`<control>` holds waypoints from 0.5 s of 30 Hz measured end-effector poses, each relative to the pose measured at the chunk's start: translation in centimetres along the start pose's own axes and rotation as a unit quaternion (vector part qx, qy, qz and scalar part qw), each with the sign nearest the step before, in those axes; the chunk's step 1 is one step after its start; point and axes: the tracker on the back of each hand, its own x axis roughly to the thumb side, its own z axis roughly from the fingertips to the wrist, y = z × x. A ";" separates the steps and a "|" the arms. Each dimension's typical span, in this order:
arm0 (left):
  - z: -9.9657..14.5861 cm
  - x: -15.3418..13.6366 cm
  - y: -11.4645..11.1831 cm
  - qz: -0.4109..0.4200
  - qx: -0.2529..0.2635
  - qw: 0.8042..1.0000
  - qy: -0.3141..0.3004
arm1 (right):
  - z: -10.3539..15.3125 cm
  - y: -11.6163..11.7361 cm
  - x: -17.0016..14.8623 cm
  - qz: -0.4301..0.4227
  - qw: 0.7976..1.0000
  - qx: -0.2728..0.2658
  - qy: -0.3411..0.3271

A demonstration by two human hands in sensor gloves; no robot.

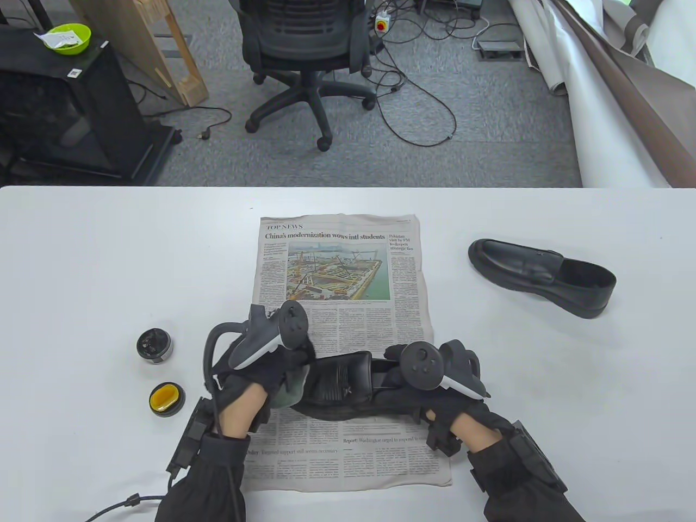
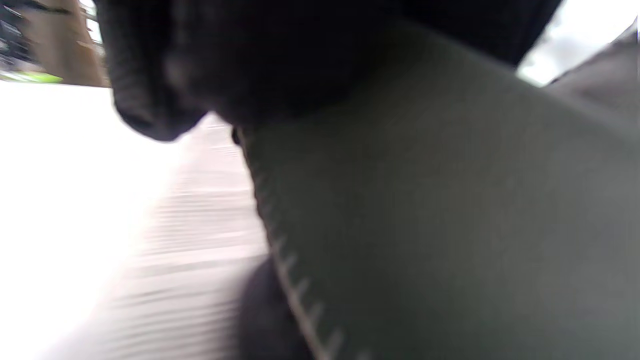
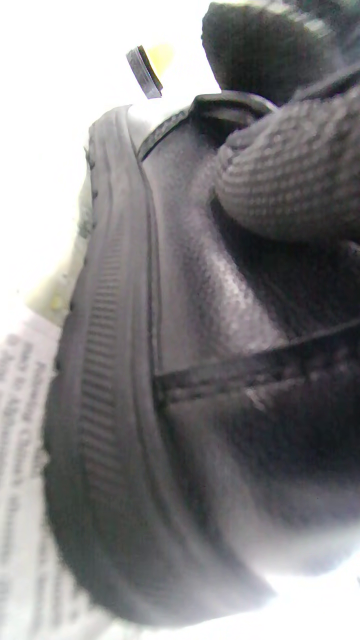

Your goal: Dip and apply built-in sponge shoe polish on shoes

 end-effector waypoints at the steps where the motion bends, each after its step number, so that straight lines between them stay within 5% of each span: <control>1: -0.2 1.0 -0.1 0.017 0.000 1.000 -0.016 | 0.0 0.0 0.0 0.001 1.000 -0.001 0.000; 6: -1.8 4.8 -1.2 -0.001 -0.020 0.999 -0.040 | 0.0 0.0 0.0 0.001 1.000 -0.001 0.001; 8: -2.9 4.8 -1.9 -0.020 -0.074 0.997 -0.023 | 0.0 0.0 0.0 0.001 1.000 -0.001 0.002; 11: -3.3 4.4 -2.0 0.011 -0.093 0.995 -0.021 | 0.0 0.0 0.1 0.005 1.000 -0.003 0.003; 15: -3.4 3.1 -1.6 -0.047 -0.119 0.992 0.001 | 0.0 0.0 0.1 0.005 1.000 -0.001 0.001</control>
